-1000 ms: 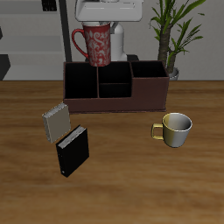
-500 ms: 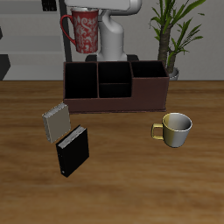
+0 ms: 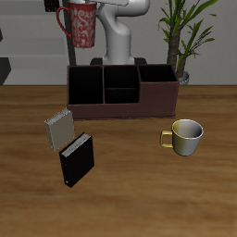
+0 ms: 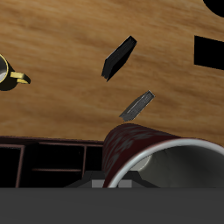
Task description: Place the red mug into the back desk caddy's left compartment
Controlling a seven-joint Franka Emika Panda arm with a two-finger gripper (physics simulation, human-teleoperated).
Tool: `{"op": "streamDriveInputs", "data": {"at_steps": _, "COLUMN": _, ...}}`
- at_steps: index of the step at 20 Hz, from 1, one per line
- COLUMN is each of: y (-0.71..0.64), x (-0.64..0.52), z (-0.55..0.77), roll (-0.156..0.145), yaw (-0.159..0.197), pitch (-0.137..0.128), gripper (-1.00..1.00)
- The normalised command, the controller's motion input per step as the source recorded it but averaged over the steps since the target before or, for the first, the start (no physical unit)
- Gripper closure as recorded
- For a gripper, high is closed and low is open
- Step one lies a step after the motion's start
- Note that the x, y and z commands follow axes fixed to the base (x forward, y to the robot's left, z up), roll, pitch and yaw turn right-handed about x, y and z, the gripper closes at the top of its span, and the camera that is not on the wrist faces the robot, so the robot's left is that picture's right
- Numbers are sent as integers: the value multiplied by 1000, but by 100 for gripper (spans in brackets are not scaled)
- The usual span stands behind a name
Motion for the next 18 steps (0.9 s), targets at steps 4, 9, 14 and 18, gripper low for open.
{"op": "streamDriveInputs", "data": {"at_steps": 4, "y": -322, "x": -303, "z": 30, "roll": -51, "yaw": -21, "pitch": 22, "gripper": 100}}
{"op": "streamDriveInputs", "data": {"at_steps": 9, "y": -175, "x": -240, "z": -57, "roll": -31, "yaw": 29, "pitch": 10, "gripper": 100}}
{"op": "streamDriveInputs", "data": {"at_steps": 14, "y": -189, "x": -245, "z": -82, "roll": -32, "yaw": 10, "pitch": 12, "gripper": 100}}
{"op": "streamDriveInputs", "data": {"at_steps": 18, "y": -260, "x": -203, "z": -65, "roll": -40, "yaw": -39, "pitch": 25, "gripper": 100}}
